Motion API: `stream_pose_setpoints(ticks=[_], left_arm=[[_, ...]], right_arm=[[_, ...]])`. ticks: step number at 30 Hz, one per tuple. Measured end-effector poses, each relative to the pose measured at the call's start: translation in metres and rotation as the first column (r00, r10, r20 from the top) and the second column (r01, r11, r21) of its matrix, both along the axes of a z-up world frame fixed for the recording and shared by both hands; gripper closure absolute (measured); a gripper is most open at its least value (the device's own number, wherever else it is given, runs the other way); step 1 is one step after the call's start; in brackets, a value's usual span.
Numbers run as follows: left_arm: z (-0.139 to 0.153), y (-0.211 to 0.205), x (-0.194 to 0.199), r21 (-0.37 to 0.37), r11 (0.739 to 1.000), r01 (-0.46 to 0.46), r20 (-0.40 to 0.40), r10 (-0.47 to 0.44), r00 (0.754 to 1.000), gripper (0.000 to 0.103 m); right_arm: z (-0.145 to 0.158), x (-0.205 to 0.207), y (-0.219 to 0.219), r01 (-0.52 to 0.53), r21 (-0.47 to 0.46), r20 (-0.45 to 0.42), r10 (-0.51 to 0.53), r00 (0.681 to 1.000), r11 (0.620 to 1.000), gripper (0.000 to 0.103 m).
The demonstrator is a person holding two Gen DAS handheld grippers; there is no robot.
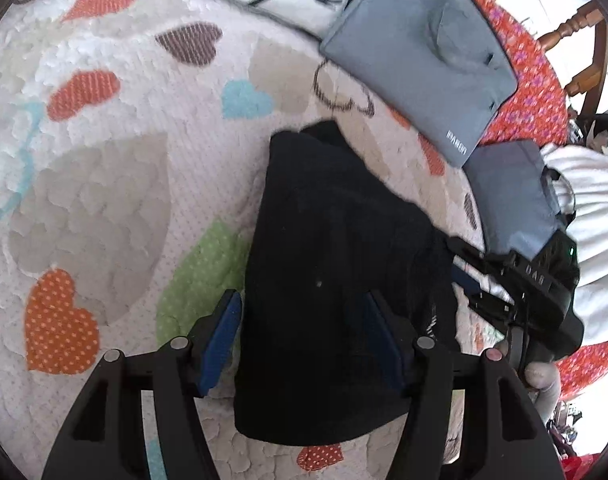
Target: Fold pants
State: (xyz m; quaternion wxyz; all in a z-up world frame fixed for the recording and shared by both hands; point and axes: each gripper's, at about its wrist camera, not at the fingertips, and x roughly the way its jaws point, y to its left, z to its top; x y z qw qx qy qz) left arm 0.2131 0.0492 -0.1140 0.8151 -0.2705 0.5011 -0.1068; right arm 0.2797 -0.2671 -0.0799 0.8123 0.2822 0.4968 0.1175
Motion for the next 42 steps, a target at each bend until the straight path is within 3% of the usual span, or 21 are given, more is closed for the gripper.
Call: stream_pose_setpoints(ticks=[5,10,14,15,17,19,21,23,24,28,32,38,42], left_arm=[[0.022,-0.010,-0.007,0.051,0.998,0.029,0.085,-0.033,0.996,0.041],[0.055,-0.039,-0.030,0.223,0.974,0.028,0.252,-0.085,0.964,0.041],[0.090,-0.053,-0.068,0.319,0.946,-0.054,0.425,-0.092,0.900,0.039],[0.098,-0.056,-0.084,0.344,0.934,-0.096,0.481,-0.087,0.872,0.035],[0.107,-0.056,-0.108,0.364,0.912,-0.192,0.550,-0.044,0.834,0.012],[0.111,-0.053,-0.122,0.362,0.896,-0.257,0.585,-0.003,0.811,0.003],[0.114,-0.050,-0.133,0.365,0.879,-0.307,0.603,0.028,0.797,0.003],[0.114,-0.047,-0.135,0.391,0.856,-0.338,0.596,0.044,0.802,0.002],[0.114,-0.047,-0.134,0.400,0.850,-0.341,0.591,0.045,0.805,0.002],[0.107,-0.045,-0.126,0.415,0.850,-0.325,0.552,0.049,0.832,0.002],[0.100,-0.043,-0.120,0.408,0.863,-0.297,0.536,0.037,0.843,0.002],[0.092,-0.047,-0.111,0.401,0.883,-0.245,0.494,0.017,0.870,0.002],[0.091,-0.046,-0.087,0.374,0.907,-0.194,0.429,0.016,0.903,0.002]], right_arm=[[0.015,-0.012,-0.018,0.038,0.046,0.031,-0.039,0.999,0.998,0.053],[0.034,-0.030,-0.023,0.055,0.039,0.090,-0.059,0.994,0.998,0.052],[0.063,-0.061,-0.024,0.076,0.014,0.197,-0.077,0.977,0.997,0.045],[0.070,-0.069,-0.023,0.083,-0.007,0.229,-0.079,0.970,0.997,0.041],[0.086,-0.090,-0.022,0.108,-0.076,0.307,-0.080,0.948,0.991,0.039],[0.098,-0.110,-0.021,0.156,-0.164,0.374,-0.085,0.924,0.974,0.037],[0.104,-0.132,-0.019,0.211,-0.228,0.456,-0.087,0.886,0.950,0.032],[0.106,-0.150,-0.016,0.244,-0.266,0.522,-0.073,0.850,0.933,0.018],[0.105,-0.153,-0.015,0.239,-0.278,0.527,-0.060,0.847,0.930,0.011],[0.092,-0.146,-0.014,0.159,-0.258,0.448,-0.028,0.894,0.953,0.011],[0.081,-0.135,-0.012,0.136,-0.234,0.385,-0.037,0.922,0.963,0.011],[0.068,-0.125,0.000,0.093,-0.227,0.341,-0.011,0.940,0.969,0.011],[0.077,-0.121,0.009,0.097,-0.299,0.373,0.022,0.928,0.949,0.011]])
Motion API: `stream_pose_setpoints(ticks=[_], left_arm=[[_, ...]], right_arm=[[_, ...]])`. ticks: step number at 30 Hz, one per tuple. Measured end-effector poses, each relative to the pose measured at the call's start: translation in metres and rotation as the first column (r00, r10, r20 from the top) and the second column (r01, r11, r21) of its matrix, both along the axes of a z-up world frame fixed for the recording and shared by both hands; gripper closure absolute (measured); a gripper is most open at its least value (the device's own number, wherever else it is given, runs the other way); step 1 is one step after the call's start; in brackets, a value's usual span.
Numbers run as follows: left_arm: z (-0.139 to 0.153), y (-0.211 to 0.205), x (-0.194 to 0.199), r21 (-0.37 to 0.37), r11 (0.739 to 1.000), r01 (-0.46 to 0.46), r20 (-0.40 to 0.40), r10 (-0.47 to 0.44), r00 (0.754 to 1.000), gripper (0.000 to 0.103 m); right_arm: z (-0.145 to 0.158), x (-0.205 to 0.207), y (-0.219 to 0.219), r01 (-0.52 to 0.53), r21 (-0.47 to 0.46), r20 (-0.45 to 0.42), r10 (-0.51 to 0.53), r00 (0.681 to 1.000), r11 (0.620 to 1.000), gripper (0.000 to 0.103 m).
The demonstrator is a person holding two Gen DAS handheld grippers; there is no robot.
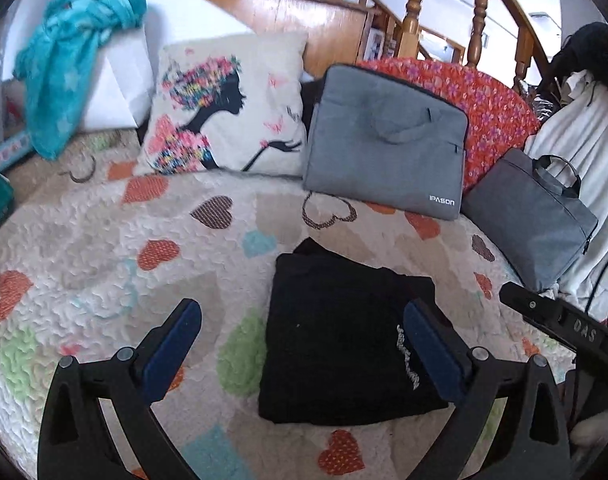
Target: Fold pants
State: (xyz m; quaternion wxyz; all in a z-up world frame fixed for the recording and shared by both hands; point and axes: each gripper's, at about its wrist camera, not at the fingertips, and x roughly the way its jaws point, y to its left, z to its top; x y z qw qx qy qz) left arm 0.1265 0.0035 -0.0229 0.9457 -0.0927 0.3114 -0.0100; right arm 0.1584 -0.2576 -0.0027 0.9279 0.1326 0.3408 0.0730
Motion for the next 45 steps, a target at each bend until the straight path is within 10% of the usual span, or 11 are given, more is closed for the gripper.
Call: stream_pose_setpoints(ticks=[7,29,34,45], left_arm=[[0.019,-0.017,0.044,-0.028,0.997,0.077,-0.039,-0.079,0.996,0.002],[-0.055,-0.123,0.061,0.058,0.910,0.410,-0.267,-0.381,0.885,0.003],[-0.069,-0.134,0.058,0.084,0.885,0.458,-0.331,-0.409,0.851,0.045],[-0.087,-0.152,0.057,0.202,0.850,0.487,-0.336,-0.407,0.849,0.042]], right_arm=[[0.024,0.033,-0.014,0.009,0.061,-0.035,-0.007,0.999,0.998,0.011],[-0.060,0.058,-0.075,0.134,0.469,-0.355,0.048,0.934,0.873,0.011],[-0.057,0.057,-0.070,0.108,0.455,-0.346,0.063,0.936,0.884,0.011],[-0.060,0.055,-0.063,0.096,0.442,-0.352,0.075,0.933,0.892,0.011]])
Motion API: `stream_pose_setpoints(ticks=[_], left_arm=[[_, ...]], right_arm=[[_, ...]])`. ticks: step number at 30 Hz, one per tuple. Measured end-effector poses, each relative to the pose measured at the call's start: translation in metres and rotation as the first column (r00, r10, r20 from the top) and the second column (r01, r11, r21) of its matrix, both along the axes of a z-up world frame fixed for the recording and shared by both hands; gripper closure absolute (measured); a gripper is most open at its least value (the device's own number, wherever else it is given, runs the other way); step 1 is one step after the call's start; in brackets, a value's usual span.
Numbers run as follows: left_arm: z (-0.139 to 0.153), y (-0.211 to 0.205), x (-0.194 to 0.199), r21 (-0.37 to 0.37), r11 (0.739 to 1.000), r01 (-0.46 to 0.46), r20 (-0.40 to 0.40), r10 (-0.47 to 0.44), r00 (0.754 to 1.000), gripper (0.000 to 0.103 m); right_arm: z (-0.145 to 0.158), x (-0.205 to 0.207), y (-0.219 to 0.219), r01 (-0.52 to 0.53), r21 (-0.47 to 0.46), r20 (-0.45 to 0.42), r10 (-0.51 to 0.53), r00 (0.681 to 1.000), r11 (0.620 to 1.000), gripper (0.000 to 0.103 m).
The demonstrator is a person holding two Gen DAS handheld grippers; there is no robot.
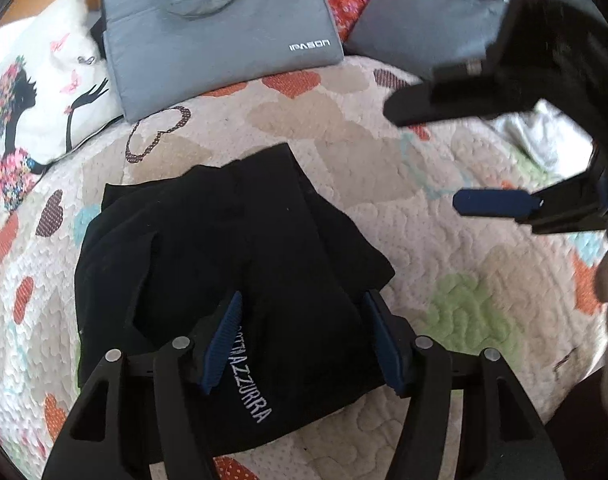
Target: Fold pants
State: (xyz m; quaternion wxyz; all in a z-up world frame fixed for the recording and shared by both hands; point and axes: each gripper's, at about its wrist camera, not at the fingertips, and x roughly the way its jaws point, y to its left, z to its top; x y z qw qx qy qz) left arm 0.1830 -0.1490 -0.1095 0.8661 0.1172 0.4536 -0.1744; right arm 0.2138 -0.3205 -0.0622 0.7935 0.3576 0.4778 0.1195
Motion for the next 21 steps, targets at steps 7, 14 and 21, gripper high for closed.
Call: stream_pose_setpoints(ticks=[7,14,21], left_arm=[[0.013,0.014,0.003,-0.125,0.991,-0.040,-0.021,0.038,0.999,0.074],[0.030,0.036,0.006,-0.248,0.965,-0.084,-0.035,0.077,0.996,0.094],[0.021,0.042,0.008,-0.310,0.946,-0.099,-0.092,0.074,0.993,0.088]], right_arm=[[-0.003,0.000,0.002,-0.001,-0.015,-0.006,0.001,1.000,1.000,0.011],[-0.007,0.001,0.002,0.003,-0.017,-0.020,-0.003,1.000,1.000,0.011],[-0.016,0.005,0.008,-0.017,0.005,-0.041,0.017,0.999,1.000,0.011]])
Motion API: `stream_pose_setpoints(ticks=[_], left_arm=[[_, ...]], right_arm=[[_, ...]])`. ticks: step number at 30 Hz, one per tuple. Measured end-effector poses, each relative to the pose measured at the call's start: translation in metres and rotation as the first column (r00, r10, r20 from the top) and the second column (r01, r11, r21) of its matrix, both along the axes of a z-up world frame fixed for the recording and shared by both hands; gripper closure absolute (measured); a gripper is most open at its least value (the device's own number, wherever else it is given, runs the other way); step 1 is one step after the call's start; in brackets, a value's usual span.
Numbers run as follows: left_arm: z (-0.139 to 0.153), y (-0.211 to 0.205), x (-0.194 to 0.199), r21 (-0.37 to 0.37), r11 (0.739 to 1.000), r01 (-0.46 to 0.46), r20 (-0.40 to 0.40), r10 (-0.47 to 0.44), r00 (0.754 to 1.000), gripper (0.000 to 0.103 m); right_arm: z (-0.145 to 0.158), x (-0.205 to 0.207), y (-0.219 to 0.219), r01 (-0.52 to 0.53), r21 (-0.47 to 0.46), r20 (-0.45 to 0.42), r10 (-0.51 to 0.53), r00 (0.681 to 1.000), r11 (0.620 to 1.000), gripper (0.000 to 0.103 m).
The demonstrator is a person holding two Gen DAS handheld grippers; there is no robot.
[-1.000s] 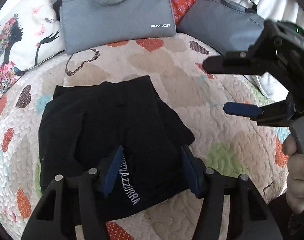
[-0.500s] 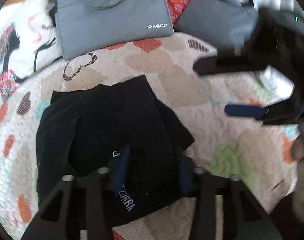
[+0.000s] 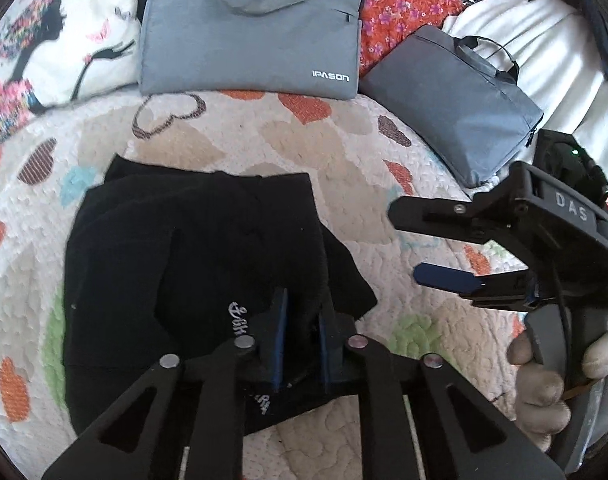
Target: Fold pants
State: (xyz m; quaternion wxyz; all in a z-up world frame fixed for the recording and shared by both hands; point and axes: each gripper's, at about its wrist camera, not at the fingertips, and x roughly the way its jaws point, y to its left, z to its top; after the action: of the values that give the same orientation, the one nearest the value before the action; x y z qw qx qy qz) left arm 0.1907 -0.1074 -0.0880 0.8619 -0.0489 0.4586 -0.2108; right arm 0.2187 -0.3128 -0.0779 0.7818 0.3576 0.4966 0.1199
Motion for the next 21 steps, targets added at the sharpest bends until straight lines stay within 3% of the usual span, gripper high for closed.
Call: stream_pose_setpoints(ticks=[3,6,10,16,21], left_arm=[[-0.001,0.002,-0.002,-0.021,1.000,0.005,-0.016,-0.005,1.000,0.083],[0.006,0.015,-0.004,-0.090,0.996,-0.001,-0.028,-0.001,1.000,0.081],[0.018,0.044,-0.005,-0.161,0.985,-0.069,-0.024,0.066,0.998,0.071],[0.023,0.088,0.000,-0.166,0.968,-0.189,-0.023,0.188,0.982,0.067],[0.014,0.120,0.006,-0.182,0.939,-0.292,-0.065,0.285,0.956,0.056]], right_arm=[[-0.002,0.001,0.001,-0.002,0.015,-0.001,0.002,1.000,1.000,0.011],[0.002,0.001,0.000,-0.005,0.034,0.025,0.004,1.000,0.999,0.011],[0.004,0.000,0.002,-0.016,0.028,0.033,0.016,0.999,0.999,0.011],[-0.002,0.002,0.012,-0.046,0.019,0.013,0.046,0.999,0.999,0.011],[-0.007,0.004,0.020,-0.072,0.001,0.002,0.072,0.997,0.997,0.011]])
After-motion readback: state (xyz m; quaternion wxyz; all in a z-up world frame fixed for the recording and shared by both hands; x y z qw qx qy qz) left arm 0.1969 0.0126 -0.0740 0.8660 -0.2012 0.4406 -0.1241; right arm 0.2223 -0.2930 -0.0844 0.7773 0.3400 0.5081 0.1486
